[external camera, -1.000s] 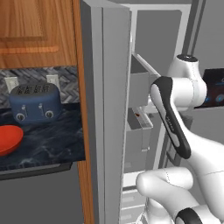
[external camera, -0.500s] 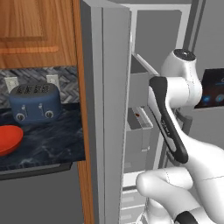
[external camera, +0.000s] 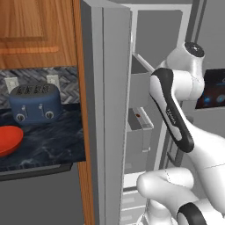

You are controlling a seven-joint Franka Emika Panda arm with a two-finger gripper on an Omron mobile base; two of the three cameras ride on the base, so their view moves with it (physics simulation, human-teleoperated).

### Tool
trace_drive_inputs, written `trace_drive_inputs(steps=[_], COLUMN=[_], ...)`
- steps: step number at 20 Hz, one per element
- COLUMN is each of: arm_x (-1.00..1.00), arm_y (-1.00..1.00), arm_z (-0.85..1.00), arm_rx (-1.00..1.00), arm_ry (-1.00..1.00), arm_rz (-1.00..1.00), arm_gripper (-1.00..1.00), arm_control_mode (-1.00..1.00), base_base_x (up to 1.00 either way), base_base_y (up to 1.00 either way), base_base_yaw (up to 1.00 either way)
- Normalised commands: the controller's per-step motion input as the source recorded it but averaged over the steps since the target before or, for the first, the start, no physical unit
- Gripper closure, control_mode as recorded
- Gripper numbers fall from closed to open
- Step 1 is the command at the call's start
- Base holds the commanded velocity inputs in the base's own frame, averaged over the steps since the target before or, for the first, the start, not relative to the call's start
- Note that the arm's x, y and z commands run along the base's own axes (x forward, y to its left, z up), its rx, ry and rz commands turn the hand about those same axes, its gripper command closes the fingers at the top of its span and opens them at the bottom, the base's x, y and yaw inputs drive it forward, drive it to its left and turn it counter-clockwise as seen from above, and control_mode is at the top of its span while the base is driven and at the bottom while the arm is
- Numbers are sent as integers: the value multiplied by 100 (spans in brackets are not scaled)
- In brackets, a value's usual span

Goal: Take the peach, mango, and chicken drumstick from the freezer and place them in the bowl on the counter.

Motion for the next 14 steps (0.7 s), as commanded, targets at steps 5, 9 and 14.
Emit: trace_drive_inputs(steps=[5,9,14], arm_x=[54,53,37], arm_y=[2,9,0], arm_z=[50,37,12], arm_rx=[0,0,0], arm_ry=[0,0,-7], arm_rz=[5,0,0], arm_gripper=[-100,-100,-100], arm_control_mode=[-100,-100,-100], base_base_x=[0,0,0], base_base_y=[0,0,0], base_base_yaw=[0,0,0])
